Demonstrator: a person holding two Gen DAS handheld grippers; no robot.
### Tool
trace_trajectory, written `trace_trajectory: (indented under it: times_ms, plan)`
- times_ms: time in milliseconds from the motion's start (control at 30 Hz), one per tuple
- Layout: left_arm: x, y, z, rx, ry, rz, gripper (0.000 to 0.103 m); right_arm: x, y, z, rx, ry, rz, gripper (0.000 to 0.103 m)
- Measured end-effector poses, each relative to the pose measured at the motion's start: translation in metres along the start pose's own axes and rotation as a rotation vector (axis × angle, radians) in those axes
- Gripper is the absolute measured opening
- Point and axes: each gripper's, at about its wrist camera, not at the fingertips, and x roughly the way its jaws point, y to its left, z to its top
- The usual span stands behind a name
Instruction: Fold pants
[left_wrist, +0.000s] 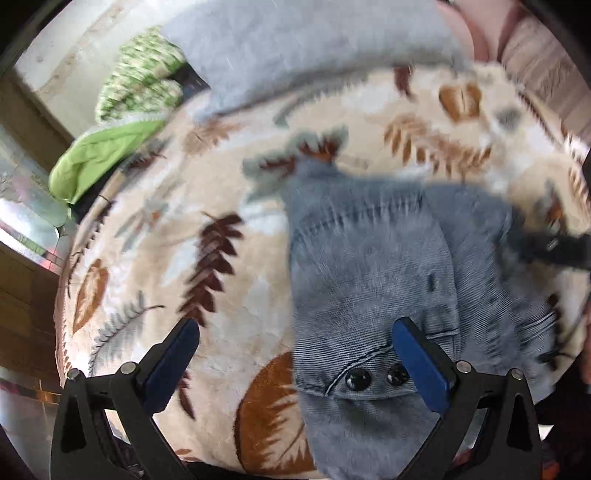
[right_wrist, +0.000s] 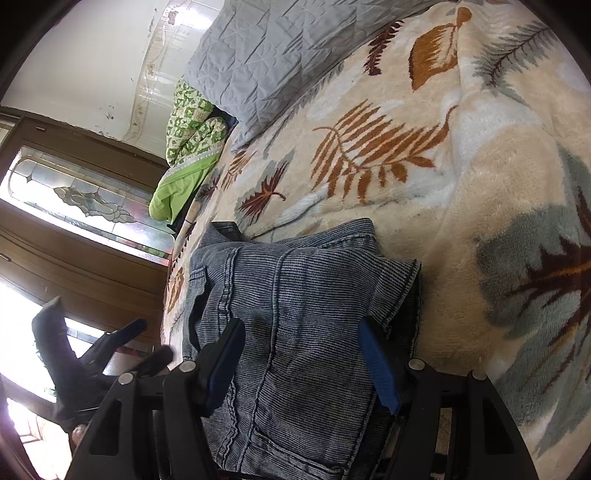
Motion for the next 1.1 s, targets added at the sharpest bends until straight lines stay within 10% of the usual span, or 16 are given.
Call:
trace_trajectory:
  times_ms: [633,1100]
  plan:
    - [-0.023,0.004,-0.008,-0.03,-0.03,-0.144,0.103,0.0,-0.004,0.0,0.013,-0.005,0.018,0.067]
    - [0.017,-0.011,-0.023,0.06,0.088,-0.075,0.103,0.001,-0.01,0.002,0.046,-0.006,0.051,0.067]
